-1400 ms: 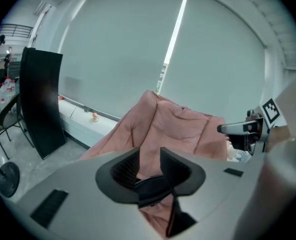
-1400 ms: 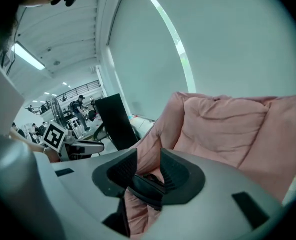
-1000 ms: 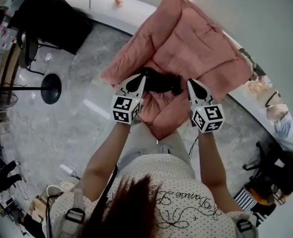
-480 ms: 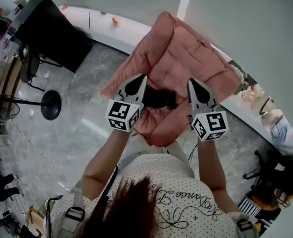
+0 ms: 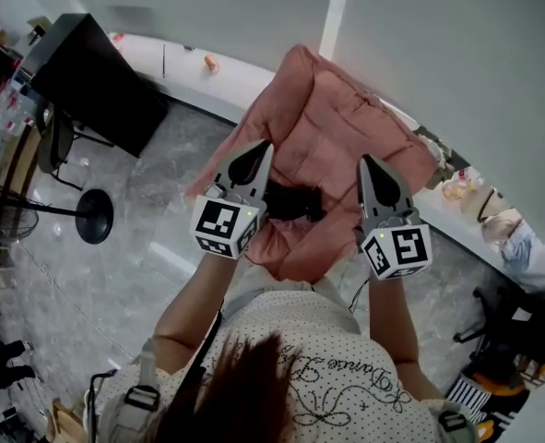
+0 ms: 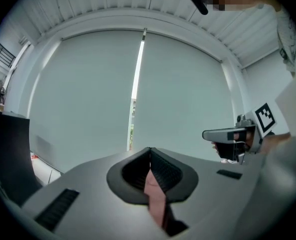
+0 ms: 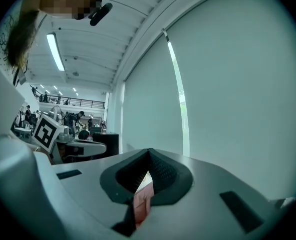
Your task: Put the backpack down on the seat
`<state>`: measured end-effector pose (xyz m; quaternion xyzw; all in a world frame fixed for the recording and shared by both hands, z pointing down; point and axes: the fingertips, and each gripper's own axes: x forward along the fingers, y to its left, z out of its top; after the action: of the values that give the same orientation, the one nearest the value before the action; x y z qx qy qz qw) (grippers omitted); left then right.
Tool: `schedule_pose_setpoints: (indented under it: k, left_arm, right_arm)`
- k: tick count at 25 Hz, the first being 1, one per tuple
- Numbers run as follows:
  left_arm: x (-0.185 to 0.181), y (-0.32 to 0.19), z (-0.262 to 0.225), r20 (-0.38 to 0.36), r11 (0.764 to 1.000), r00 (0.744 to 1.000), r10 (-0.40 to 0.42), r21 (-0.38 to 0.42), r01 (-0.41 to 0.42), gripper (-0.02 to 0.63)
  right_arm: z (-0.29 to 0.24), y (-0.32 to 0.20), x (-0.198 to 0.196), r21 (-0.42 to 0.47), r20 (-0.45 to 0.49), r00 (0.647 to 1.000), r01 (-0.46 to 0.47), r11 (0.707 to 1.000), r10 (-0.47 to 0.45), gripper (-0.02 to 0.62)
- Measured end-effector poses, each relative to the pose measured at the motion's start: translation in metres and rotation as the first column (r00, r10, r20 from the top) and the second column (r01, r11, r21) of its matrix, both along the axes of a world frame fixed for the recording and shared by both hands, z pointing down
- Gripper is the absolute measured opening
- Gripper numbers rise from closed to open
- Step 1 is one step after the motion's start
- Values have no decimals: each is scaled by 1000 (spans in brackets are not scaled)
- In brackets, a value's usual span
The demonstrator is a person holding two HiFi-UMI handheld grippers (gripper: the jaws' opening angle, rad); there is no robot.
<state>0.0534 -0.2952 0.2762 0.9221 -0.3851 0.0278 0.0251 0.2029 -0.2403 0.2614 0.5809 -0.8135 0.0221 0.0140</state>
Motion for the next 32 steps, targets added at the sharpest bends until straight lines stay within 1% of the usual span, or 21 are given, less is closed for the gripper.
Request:
schedule_pose_setpoints:
  k: [5, 11, 15, 21, 32]
  left_arm:
    - [7, -2, -11, 5, 999, 1000, 12, 31, -12, 5]
    - [14, -4, -15, 4, 999, 999, 33, 32, -33, 5]
    - [13, -7, -15, 2, 999, 1000, 28, 31, -28, 5]
    - [16, -8, -14, 6, 999, 999, 33, 30, -33, 5]
    - [15, -7, -9, 15, 1000, 1000, 24, 20, -24, 5]
  right_arm:
    - [-9, 1, 9, 8, 36, 999, -22, 1000, 22, 12]
    - [-11, 3, 11, 1, 46, 999, -11, 1000, 10, 12]
    - [-13, 2, 12, 5, 42, 999, -11, 1000, 10, 11]
    - [-13, 2, 18, 2, 47, 998, -36, 999, 35, 11]
    - [-9, 3, 22, -14, 25, 998, -49, 999, 49, 11]
